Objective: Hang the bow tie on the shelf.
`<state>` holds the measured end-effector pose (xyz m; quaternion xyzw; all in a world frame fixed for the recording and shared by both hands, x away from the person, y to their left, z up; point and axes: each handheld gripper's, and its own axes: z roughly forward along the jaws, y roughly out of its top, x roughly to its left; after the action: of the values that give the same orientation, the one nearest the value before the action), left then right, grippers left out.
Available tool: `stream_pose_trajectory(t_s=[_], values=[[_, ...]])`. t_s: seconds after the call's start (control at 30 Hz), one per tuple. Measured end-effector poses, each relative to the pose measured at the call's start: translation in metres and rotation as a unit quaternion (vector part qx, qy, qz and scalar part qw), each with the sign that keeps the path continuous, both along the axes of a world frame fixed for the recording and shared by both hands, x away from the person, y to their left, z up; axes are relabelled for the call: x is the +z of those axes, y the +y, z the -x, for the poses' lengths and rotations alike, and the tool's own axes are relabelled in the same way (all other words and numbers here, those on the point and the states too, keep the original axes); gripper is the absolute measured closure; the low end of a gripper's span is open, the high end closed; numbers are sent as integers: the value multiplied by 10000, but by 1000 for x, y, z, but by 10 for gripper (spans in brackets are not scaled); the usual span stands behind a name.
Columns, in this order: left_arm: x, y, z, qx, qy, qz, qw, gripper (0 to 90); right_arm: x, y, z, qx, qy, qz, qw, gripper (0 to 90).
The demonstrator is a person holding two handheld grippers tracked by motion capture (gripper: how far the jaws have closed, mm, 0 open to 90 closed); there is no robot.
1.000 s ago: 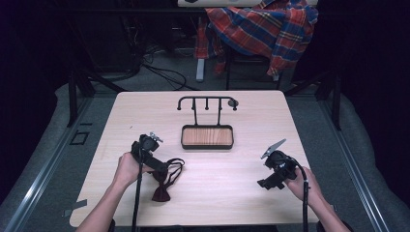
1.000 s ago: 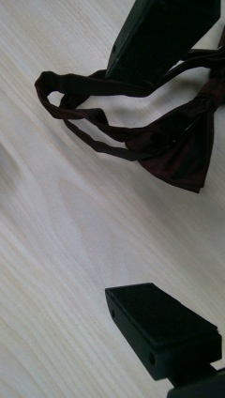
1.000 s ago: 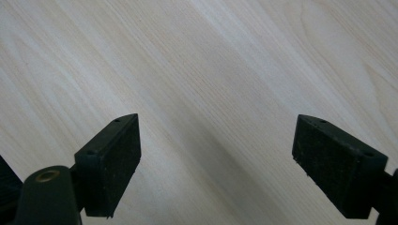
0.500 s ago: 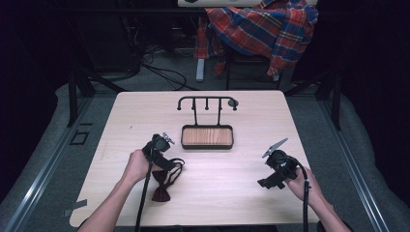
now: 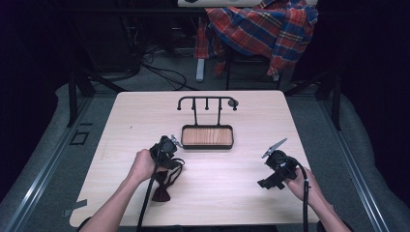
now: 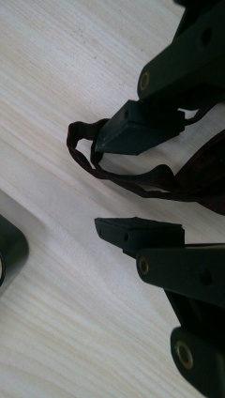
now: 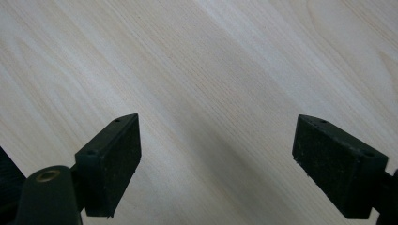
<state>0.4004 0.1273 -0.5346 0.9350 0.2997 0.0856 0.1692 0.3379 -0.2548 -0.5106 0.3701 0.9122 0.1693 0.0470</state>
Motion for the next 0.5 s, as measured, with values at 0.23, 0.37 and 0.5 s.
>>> stream_pose_trajectory(t_s=[0.23,0.37,0.5], values=[[-5,-4,2,-180,21,-225,9996,660,0,0,0,3,26,-32,10000,157],[-7,-5,3,-217,25,-330,9992,699,0,0,0,5,33,-32,10000,157],[-7,-4,3,-198,13,-384,9991,734,0,1,1,-1,32,-44,10000,157]])
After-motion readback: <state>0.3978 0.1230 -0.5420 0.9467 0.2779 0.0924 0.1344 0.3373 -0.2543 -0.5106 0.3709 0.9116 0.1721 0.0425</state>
